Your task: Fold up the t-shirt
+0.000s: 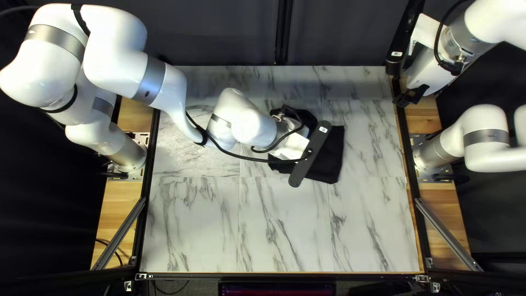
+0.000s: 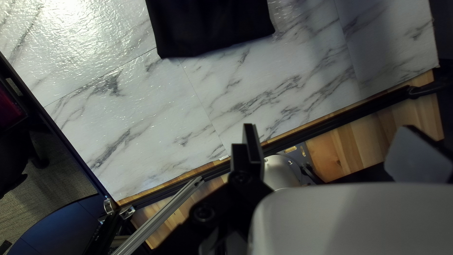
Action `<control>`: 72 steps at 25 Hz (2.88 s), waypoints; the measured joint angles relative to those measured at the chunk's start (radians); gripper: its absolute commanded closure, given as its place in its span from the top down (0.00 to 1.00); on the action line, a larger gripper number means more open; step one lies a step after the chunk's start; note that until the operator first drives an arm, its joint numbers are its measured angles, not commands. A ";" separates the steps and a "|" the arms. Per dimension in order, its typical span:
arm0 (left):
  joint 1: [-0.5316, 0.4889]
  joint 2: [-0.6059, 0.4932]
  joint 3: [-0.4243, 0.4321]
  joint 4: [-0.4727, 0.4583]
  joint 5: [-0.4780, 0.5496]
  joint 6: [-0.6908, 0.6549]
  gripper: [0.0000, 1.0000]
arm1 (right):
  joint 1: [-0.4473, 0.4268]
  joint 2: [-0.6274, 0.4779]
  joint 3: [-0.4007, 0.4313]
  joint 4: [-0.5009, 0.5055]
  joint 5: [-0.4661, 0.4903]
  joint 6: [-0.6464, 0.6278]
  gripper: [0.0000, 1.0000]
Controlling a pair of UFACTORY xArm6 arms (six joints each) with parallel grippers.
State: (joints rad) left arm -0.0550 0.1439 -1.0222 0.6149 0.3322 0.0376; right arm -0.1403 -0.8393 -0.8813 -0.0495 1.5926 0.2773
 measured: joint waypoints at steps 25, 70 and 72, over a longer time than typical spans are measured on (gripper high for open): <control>0.060 0.347 -0.141 -0.180 -0.342 0.126 1.00 | 0.000 0.000 0.000 0.000 0.000 0.000 1.00; 0.281 0.333 -0.252 -1.047 0.037 1.215 1.00 | 0.000 0.000 0.000 0.000 0.000 0.000 1.00; 0.285 0.367 -0.300 -1.034 0.056 1.213 1.00 | 0.000 0.000 0.000 0.000 0.000 0.000 1.00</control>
State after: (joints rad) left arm 0.2304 0.5113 -1.3217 -0.4196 0.3880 1.2503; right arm -0.1403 -0.8393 -0.8813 -0.0495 1.5925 0.2773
